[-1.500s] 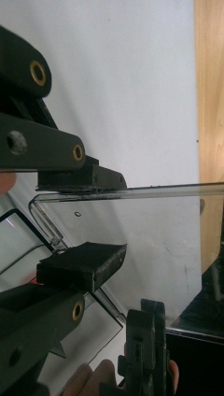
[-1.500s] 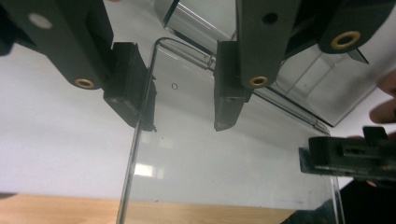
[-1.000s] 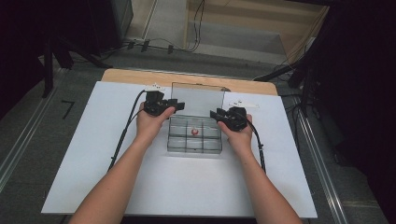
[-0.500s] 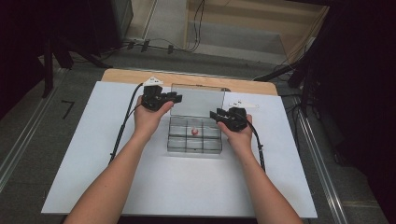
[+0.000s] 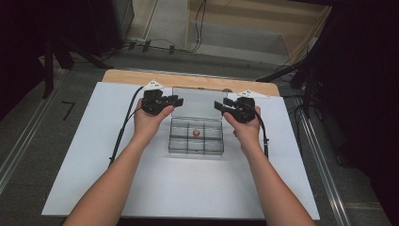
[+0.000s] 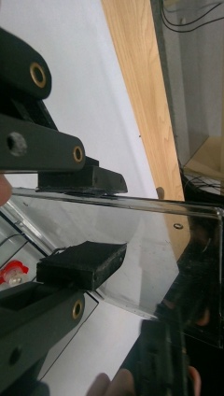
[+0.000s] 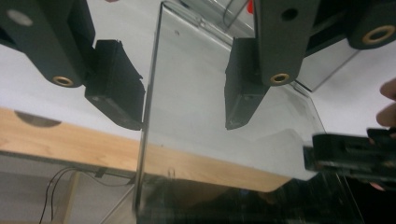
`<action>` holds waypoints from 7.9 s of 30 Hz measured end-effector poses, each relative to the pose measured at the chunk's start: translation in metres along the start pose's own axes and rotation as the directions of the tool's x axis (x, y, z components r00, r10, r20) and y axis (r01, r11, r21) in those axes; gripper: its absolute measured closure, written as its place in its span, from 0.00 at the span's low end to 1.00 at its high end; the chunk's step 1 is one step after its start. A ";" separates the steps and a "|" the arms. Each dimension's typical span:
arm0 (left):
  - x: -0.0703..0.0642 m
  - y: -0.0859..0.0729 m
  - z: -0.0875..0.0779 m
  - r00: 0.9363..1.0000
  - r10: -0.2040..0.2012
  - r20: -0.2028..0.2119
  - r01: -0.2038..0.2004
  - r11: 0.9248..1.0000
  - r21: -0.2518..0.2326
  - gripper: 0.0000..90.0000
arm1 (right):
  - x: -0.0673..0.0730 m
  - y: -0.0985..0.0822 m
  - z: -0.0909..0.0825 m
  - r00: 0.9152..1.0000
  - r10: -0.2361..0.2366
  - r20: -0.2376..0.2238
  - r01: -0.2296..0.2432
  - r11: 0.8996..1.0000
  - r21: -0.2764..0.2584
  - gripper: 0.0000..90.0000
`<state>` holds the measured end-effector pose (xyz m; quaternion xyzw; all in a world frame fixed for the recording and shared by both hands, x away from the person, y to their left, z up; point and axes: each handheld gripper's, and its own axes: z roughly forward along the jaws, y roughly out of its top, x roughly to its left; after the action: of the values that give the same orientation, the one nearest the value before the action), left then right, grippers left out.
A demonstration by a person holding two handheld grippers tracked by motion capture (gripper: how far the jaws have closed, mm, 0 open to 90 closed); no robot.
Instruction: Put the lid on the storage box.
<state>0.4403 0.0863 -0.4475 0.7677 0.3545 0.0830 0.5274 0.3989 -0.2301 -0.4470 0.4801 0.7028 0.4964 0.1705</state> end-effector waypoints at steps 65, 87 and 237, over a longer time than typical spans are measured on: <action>-0.033 -0.057 -0.070 0.995 -0.021 0.099 0.023 0.999 -0.024 0.79 | 0.038 -0.043 -0.049 0.991 -0.133 -0.025 0.132 0.990 -0.050 0.49; -0.048 -0.054 -0.067 0.986 -0.017 0.167 0.020 1.000 -0.014 0.98 | 0.048 -0.056 -0.059 0.987 -0.160 -0.032 0.159 0.986 -0.051 0.35; -0.078 -0.108 -0.121 0.990 0.070 0.125 -0.061 0.995 -0.076 0.25 | 0.056 -0.098 -0.112 0.985 -0.138 -0.106 0.131 0.989 -0.073 0.17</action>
<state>0.2727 0.1491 -0.4701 0.7632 0.2914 0.0639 0.5731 0.2416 -0.2471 -0.4677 0.3974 0.7254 0.5323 0.1802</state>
